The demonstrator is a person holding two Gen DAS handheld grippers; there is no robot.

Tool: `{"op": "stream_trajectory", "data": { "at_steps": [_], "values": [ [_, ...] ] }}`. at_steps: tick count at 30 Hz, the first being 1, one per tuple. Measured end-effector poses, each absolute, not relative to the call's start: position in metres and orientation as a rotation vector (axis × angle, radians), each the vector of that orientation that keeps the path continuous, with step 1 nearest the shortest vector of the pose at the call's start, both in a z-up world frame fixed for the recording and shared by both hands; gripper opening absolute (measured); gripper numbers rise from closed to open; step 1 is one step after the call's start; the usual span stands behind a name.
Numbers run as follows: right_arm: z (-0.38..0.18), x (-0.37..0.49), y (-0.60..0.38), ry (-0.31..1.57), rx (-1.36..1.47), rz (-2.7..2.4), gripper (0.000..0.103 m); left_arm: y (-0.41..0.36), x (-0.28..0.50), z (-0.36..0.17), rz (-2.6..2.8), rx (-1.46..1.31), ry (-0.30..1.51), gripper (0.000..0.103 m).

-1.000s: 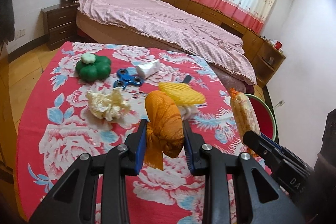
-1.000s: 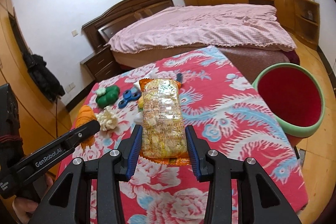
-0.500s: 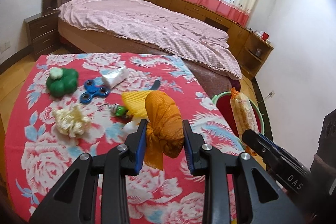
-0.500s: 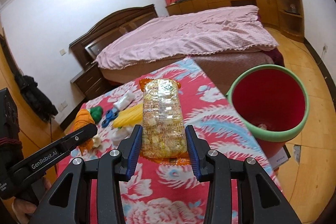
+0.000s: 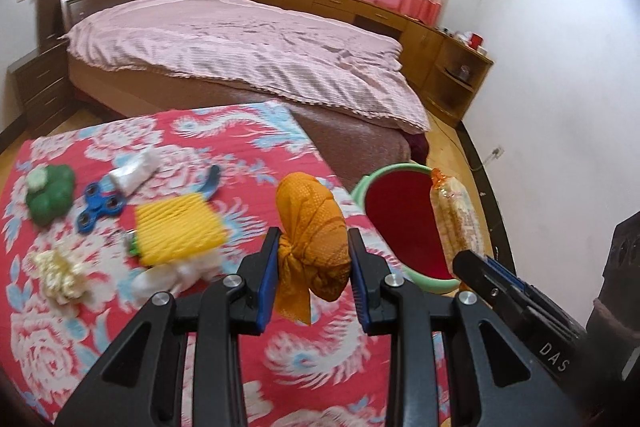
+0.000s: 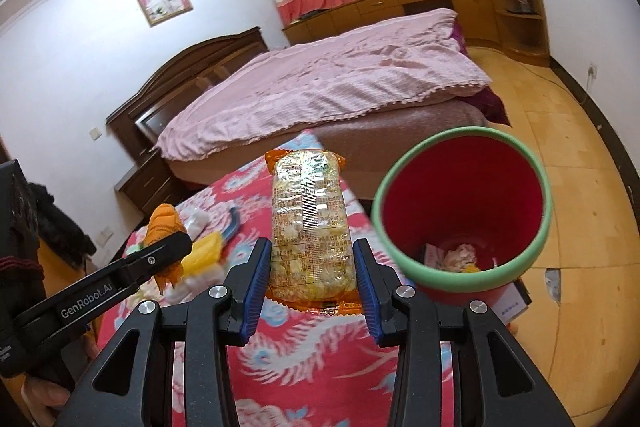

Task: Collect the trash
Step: 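Carry the orange bundle in the left tool and snack bag in the right over the bucket, then open the left tool to drop the orange bundle while the right tool drops the snack bag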

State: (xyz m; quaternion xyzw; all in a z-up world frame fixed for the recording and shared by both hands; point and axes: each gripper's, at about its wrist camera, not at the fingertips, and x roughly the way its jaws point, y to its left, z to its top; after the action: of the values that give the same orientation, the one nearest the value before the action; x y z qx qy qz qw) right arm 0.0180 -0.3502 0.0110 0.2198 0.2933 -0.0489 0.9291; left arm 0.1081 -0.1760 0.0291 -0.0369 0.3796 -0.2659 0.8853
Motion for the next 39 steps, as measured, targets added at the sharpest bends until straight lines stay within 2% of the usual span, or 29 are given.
{"op": "stream_trajectory", "data": {
  "at_steps": [20,39],
  "values": [
    [-0.020,0.008,-0.438,0.606,0.575,-0.252,0.043,-0.283,0.126,0.000,-0.682,0.030,0.860,0.032],
    [-0.051,0.013,-0.483,0.657,0.646,-0.327,0.043,-0.340,0.147,-0.041,-0.727,0.101,0.932,0.033]
  ]
}}
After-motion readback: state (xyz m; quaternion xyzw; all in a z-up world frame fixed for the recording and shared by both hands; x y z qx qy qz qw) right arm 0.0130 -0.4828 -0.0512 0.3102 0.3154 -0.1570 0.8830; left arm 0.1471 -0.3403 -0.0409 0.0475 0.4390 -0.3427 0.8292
